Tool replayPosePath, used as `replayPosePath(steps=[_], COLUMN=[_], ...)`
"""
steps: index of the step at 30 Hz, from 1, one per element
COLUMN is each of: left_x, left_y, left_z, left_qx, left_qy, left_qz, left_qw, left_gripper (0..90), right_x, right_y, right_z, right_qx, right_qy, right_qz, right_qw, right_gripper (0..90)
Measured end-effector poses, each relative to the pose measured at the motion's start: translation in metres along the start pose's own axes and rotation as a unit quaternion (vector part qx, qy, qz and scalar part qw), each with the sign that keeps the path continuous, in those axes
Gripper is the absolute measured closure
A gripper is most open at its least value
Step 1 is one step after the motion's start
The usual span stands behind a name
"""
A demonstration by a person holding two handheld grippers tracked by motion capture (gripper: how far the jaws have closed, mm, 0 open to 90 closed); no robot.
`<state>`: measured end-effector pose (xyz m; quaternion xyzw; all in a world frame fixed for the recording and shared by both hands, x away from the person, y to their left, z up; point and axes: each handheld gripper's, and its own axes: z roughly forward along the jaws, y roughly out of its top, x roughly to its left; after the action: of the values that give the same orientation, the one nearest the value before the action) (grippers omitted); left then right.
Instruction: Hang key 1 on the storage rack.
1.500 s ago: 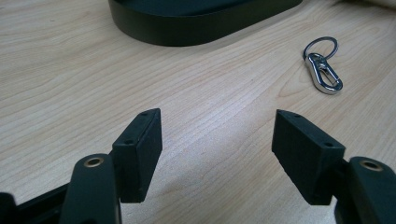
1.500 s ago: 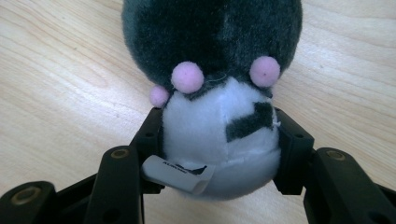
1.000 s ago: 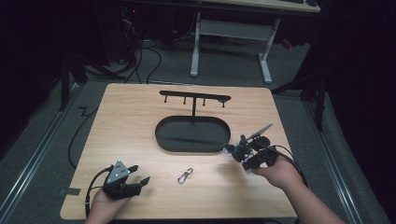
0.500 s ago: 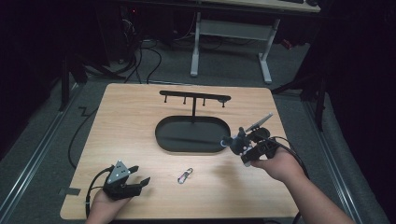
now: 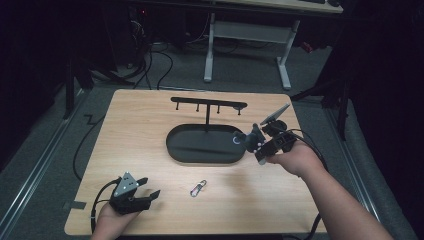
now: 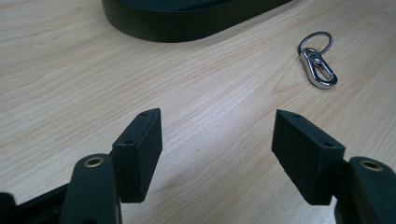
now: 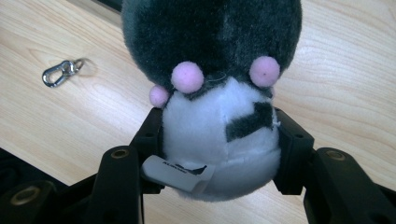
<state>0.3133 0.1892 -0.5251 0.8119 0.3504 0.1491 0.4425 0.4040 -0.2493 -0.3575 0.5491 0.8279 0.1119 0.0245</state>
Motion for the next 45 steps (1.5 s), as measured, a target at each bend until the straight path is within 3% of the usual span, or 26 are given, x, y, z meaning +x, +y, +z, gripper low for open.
replayPosePath(steps=[21, 31, 32, 37, 45], left_x=[0.001, 0.001, 0.001, 0.001, 0.001], left_y=[-0.001, -0.001, -0.001, -0.001, -0.002], left_z=[0.001, 0.001, 0.001, 0.001, 0.002], left_qx=[0.003, 0.002, 0.002, 0.004, 0.005], left_qy=[-0.003, -0.005, -0.005, -0.006, -0.006], left_qz=[0.001, 0.003, 0.003, 0.002, 0.001], left_qw=[1.0, 1.0, 1.0, 1.0, 1.0], left_gripper=[34.2, 34.2, 34.2, 34.2, 34.2], right_x=[-0.009, -0.01, -0.01, -0.013, -0.011], right_y=[0.033, 0.039, 0.041, 0.047, 0.049], right_z=[-0.025, -0.035, -0.036, -0.035, -0.017], right_qx=[-0.027, -0.041, -0.043, -0.044, -0.03], right_qy=[-0.021, -0.021, -0.03, -0.038, -0.048], right_qz=[0.018, 0.024, 0.023, 0.028, 0.024], right_qw=[0.9993, 0.9987, 0.9984, 0.9979, 0.9981], right_gripper=[48.5, 48.5, 48.5, 48.6, 48.5])
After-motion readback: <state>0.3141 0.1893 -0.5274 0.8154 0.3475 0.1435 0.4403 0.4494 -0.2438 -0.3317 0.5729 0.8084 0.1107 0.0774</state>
